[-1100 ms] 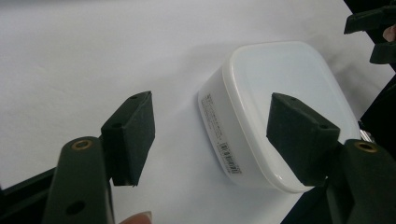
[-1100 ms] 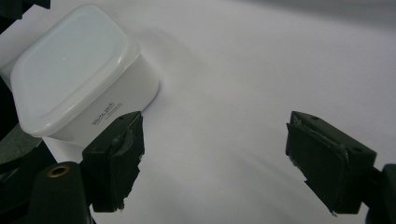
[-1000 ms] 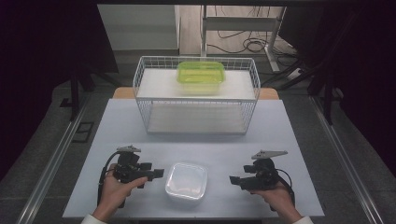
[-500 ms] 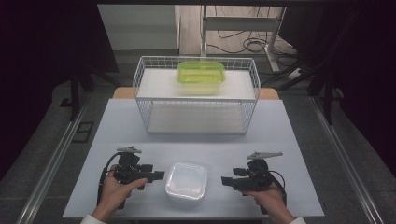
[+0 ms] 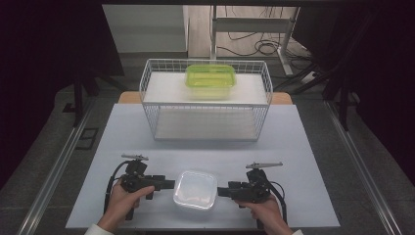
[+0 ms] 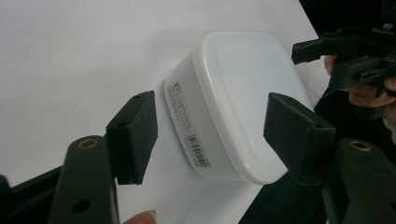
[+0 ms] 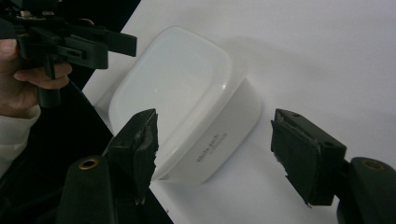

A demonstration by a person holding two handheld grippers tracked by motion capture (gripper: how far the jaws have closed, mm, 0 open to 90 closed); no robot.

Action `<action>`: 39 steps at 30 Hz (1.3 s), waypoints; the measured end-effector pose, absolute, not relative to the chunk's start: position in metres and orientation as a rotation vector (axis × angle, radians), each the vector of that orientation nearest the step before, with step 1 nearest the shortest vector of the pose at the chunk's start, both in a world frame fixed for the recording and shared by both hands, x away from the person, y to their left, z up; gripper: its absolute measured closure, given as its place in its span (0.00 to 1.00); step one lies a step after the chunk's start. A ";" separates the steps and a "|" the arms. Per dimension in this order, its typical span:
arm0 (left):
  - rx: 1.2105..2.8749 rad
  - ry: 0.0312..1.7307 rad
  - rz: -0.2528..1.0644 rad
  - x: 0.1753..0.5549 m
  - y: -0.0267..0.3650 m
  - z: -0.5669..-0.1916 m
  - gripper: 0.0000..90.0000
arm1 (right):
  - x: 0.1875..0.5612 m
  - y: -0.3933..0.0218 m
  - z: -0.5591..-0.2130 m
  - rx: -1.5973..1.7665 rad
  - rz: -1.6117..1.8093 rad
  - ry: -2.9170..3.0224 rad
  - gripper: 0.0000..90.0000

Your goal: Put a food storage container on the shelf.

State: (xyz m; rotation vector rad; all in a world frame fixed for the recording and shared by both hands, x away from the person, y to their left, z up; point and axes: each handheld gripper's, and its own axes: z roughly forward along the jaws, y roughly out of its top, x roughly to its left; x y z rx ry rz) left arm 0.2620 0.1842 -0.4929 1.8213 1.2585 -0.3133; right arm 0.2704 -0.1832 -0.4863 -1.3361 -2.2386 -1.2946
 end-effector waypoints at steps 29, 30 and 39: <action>1.756 1.291 -0.474 0.265 0.171 -0.507 0.76 | 0.273 -0.175 -0.504 -1.449 -1.251 -1.947 0.76; 1.754 1.291 -0.473 0.265 0.171 -0.507 0.76 | 0.273 -0.176 -0.505 -1.455 -1.251 -1.929 0.77; 1.740 1.284 -0.434 0.260 0.169 -0.500 0.81 | 0.273 -0.180 -0.498 -1.458 -1.288 -1.905 0.83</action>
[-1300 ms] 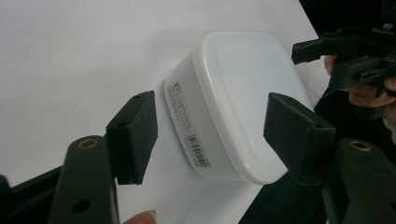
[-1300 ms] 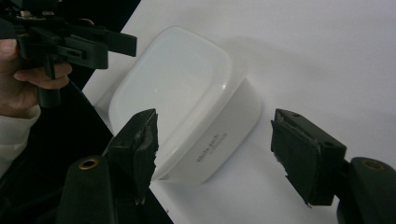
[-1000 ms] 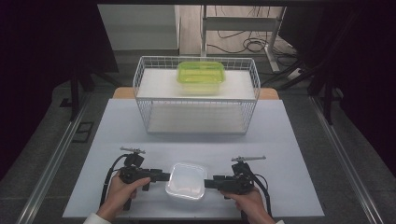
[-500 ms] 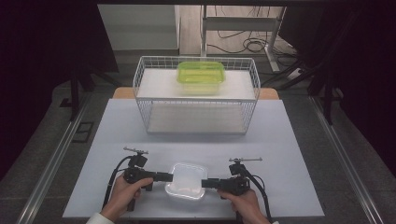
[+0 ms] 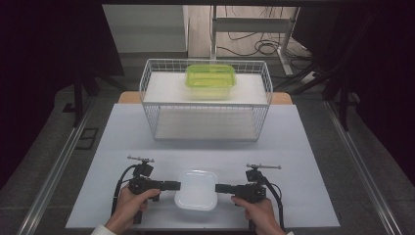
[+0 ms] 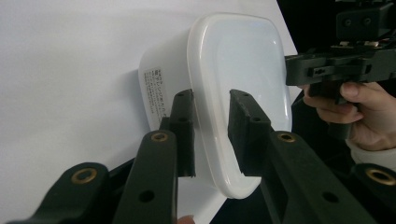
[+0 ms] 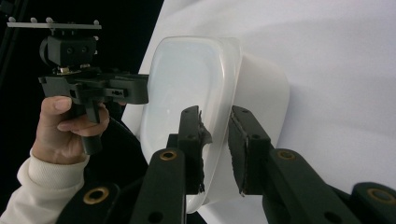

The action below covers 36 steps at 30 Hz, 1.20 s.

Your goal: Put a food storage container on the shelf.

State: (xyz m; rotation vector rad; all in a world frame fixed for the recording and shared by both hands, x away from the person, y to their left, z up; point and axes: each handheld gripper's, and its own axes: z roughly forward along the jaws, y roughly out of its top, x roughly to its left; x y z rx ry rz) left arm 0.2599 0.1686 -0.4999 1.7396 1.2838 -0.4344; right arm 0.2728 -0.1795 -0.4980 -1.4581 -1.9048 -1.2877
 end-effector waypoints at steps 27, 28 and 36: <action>1.715 1.253 -0.337 0.253 0.168 -0.486 0.87 | 0.272 -0.182 -0.482 -1.358 -1.381 -2.027 0.89; 1.714 1.253 -0.337 0.253 0.168 -0.486 0.87 | 0.272 -0.182 -0.481 -1.354 -1.384 -2.030 0.89; 1.712 1.243 -0.315 0.254 0.167 -0.481 0.87 | 0.274 -0.182 -0.475 -1.329 -1.406 -2.070 0.89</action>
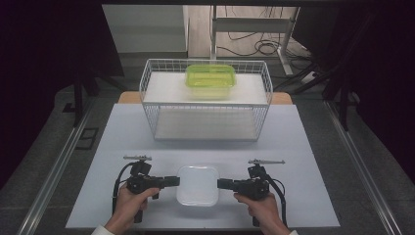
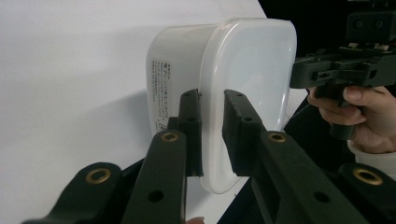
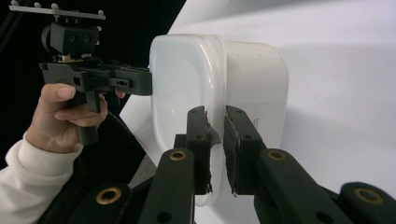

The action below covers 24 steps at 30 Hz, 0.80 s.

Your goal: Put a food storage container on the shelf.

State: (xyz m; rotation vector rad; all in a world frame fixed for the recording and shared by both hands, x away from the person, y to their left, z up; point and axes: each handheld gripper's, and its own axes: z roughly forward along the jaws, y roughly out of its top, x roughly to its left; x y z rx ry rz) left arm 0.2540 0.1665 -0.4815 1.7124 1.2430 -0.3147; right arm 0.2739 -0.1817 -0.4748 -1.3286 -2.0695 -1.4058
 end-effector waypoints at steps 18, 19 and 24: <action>1.709 1.207 -0.253 0.264 0.159 -0.462 0.87 | 0.285 -0.188 -0.458 -1.301 -1.456 -2.117 0.88; 1.702 1.203 -0.250 0.265 0.159 -0.459 0.87 | 0.286 -0.189 -0.457 -1.298 -1.462 -2.119 0.88; 1.692 1.170 -0.222 0.272 0.158 -0.442 0.88 | 0.295 -0.191 -0.445 -1.290 -1.491 -2.126 0.88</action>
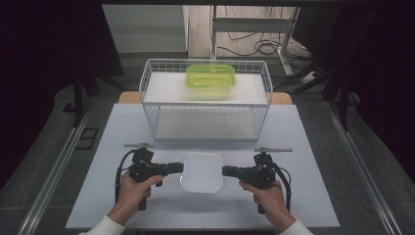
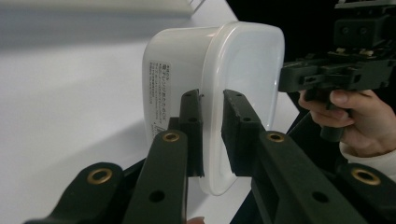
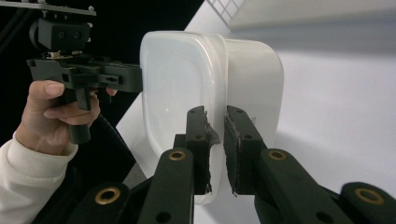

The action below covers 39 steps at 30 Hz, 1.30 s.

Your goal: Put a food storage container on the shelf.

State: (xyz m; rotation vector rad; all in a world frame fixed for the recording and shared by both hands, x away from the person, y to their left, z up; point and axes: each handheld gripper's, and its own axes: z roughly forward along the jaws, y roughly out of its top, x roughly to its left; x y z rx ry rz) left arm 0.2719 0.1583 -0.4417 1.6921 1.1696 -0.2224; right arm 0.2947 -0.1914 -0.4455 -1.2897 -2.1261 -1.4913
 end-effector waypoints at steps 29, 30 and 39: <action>1.662 1.098 -0.112 0.301 0.155 -0.381 0.88 | 0.327 -0.194 -0.376 -1.221 -1.605 -2.193 0.88; 1.663 1.095 -0.106 0.302 0.155 -0.379 0.87 | 0.328 -0.193 -0.373 -1.220 -1.613 -2.194 0.88; 1.667 1.089 -0.081 0.312 0.152 -0.364 0.87 | 0.337 -0.195 -0.358 -1.213 -1.634 -2.216 0.88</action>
